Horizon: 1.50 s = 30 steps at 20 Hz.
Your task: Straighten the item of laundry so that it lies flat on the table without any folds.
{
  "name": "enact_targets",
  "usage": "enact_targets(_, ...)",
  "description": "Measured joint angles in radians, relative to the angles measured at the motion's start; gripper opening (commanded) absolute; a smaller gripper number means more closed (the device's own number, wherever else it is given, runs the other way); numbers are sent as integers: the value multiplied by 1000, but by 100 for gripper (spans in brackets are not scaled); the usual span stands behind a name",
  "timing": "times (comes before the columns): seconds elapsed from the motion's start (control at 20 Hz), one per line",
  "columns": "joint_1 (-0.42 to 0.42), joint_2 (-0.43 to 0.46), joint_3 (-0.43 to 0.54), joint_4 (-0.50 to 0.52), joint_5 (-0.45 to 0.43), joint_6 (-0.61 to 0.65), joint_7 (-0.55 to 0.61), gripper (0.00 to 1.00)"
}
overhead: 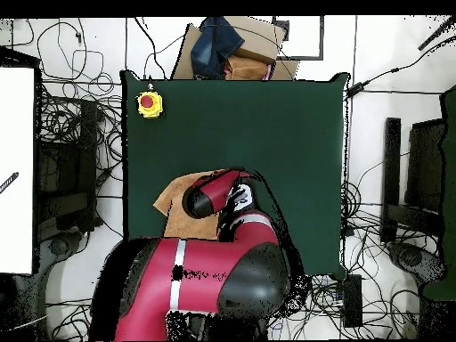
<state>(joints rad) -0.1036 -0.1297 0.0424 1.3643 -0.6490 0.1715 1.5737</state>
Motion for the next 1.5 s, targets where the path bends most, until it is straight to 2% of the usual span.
enact_targets(0.7, -3, -39, 15, 12, 0, 64, 0, 100)
enact_targets(1.5, -7, -1, 16, 6, 0, 64, 0, 100)
